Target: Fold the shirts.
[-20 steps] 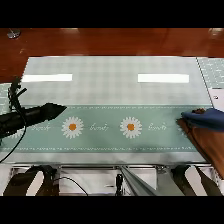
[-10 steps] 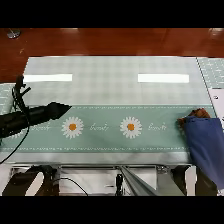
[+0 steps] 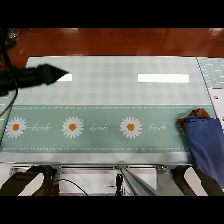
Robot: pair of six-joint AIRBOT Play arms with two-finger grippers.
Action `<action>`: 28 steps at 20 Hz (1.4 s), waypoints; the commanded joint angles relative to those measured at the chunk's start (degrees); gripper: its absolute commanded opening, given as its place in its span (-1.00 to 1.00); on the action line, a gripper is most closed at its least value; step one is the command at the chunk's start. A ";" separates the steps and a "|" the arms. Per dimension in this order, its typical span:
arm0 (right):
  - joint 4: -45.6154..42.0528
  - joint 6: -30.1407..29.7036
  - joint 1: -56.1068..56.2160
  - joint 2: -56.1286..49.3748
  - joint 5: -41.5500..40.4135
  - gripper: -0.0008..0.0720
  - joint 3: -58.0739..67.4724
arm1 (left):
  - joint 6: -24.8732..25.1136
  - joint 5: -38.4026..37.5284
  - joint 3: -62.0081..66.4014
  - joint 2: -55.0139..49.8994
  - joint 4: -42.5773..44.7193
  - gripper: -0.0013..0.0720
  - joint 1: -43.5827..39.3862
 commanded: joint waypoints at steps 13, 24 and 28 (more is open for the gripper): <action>-34.05 5.49 43.10 -35.65 -2.71 -0.89 8.90 | -26.88 -6.32 14.34 -22.43 44.76 -0.90 -16.28; -34.16 5.46 43.06 -35.67 -2.60 -0.89 8.90 | -26.88 -6.29 14.34 -22.43 44.50 -0.90 -16.41; -34.16 5.46 43.06 -35.67 -2.60 -0.89 8.90 | -26.88 -6.29 14.34 -22.43 44.50 -0.90 -16.41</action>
